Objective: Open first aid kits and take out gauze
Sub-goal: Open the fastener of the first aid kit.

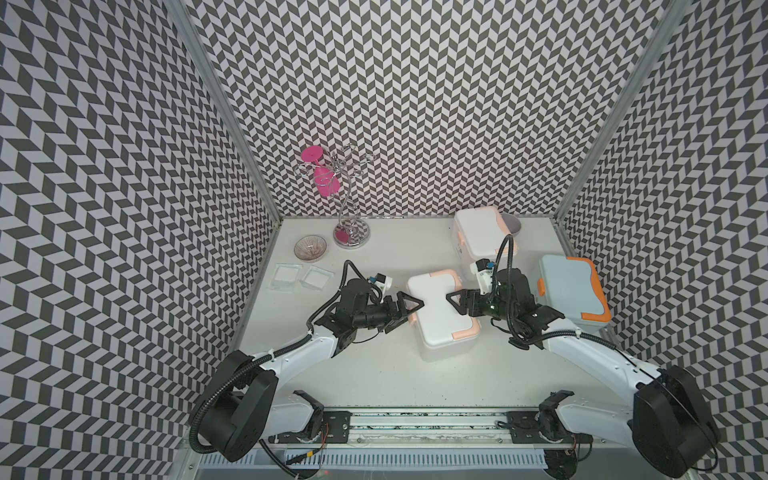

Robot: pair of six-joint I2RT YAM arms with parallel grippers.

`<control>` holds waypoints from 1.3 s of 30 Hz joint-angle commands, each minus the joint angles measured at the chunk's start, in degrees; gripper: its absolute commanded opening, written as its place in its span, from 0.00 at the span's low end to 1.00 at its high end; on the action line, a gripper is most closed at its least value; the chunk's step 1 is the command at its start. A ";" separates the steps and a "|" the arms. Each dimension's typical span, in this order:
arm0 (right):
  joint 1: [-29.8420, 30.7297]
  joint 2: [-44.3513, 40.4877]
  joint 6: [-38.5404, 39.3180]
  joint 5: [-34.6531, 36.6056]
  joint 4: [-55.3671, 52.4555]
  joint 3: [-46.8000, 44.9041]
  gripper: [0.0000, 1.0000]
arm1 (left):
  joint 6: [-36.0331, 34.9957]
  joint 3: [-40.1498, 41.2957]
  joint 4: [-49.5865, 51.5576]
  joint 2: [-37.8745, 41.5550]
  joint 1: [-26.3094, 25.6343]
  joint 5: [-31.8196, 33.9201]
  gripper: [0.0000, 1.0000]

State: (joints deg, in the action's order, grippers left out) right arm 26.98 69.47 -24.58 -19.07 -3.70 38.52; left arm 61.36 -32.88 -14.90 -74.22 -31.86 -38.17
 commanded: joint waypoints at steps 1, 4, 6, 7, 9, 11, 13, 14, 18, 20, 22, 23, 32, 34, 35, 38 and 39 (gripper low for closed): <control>0.18 2.47 1.30 3.34 -7.11 -2.49 0.74 | -0.95 -2.83 1.41 -1.27 -1.99 1.07 0.99; 0.24 2.43 1.42 3.37 -7.11 -2.53 0.74 | -0.92 -3.24 2.36 -0.65 -2.51 2.19 0.99; 0.18 2.38 1.42 3.42 -7.11 -2.58 0.74 | -0.97 -3.15 3.08 0.61 -2.51 2.89 0.98; 0.25 2.48 1.45 3.51 -7.11 -2.66 0.74 | -0.97 -3.24 3.49 1.13 -2.51 3.26 0.98; 0.24 2.60 1.38 3.36 -7.03 -2.66 0.74 | -0.99 -3.57 4.21 2.07 -2.51 3.63 0.98; 0.23 2.68 1.45 3.35 -6.85 -2.75 0.74 | -1.19 -3.83 5.12 2.81 -2.51 4.01 0.97; 0.22 2.72 1.39 3.29 -6.76 -2.75 0.74 | -1.44 -4.13 6.15 3.44 -2.51 4.66 0.97; 0.20 2.77 1.41 3.25 -6.75 -2.79 0.74 | -1.48 -4.28 6.53 3.80 -2.50 4.95 0.97; 0.19 2.74 1.39 3.21 -6.58 -2.93 0.74 | -1.25 -4.51 6.72 4.47 -2.42 4.95 0.97; 0.19 2.71 1.43 3.29 -6.58 -3.00 0.74 | -1.24 -4.80 6.97 4.90 -2.44 4.95 0.97; 0.23 2.72 1.43 3.25 -6.49 -3.11 0.74 | -1.22 -4.97 7.56 5.21 -2.42 5.43 0.96; 0.21 2.72 1.48 3.26 -6.47 -3.09 0.74 | -1.19 -4.94 7.68 5.37 -2.42 5.59 0.96; 0.25 2.91 1.22 2.90 -6.14 -3.28 0.74 | -0.42 -5.66 9.21 7.06 -2.49 6.35 0.96; 0.18 2.78 1.22 2.83 -6.06 -3.36 0.74 | -0.30 -6.16 10.26 7.54 -2.60 6.98 0.96; 0.19 2.93 1.13 2.90 -6.05 -3.31 0.74 | -0.55 -6.53 11.16 7.68 -2.76 7.52 0.96; 0.23 2.91 1.11 2.64 -5.88 -3.34 0.74 | -1.81 -8.67 16.18 7.31 -3.33 10.28 0.96; 0.21 2.89 1.11 2.71 -5.88 -3.40 0.74 | -2.33 -9.25 17.71 6.90 -3.45 11.37 0.96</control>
State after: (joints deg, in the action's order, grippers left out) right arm 26.98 69.84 -24.64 -19.11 -2.00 38.02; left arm 60.82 -38.98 -0.84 -67.83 -34.72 -30.09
